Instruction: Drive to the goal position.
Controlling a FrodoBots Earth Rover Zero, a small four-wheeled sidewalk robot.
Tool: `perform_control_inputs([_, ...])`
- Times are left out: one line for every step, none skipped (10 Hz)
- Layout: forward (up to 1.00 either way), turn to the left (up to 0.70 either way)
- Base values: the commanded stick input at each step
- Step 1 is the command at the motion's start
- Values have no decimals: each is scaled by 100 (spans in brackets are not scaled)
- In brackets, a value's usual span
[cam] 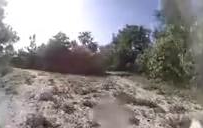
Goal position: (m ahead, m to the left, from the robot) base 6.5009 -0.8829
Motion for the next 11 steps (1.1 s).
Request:
perform_control_inputs([85, 0])
perform_control_inputs([85, 0])
perform_control_inputs([85, 0])
perform_control_inputs([85, 0])
perform_control_inputs([85, 0])
perform_control_inputs([85, 0])
perform_control_inputs([85, -2])
perform_control_inputs([85, -8])
perform_control_inputs([85, -18])
perform_control_inputs([85, -34])
perform_control_inputs([85, -34])
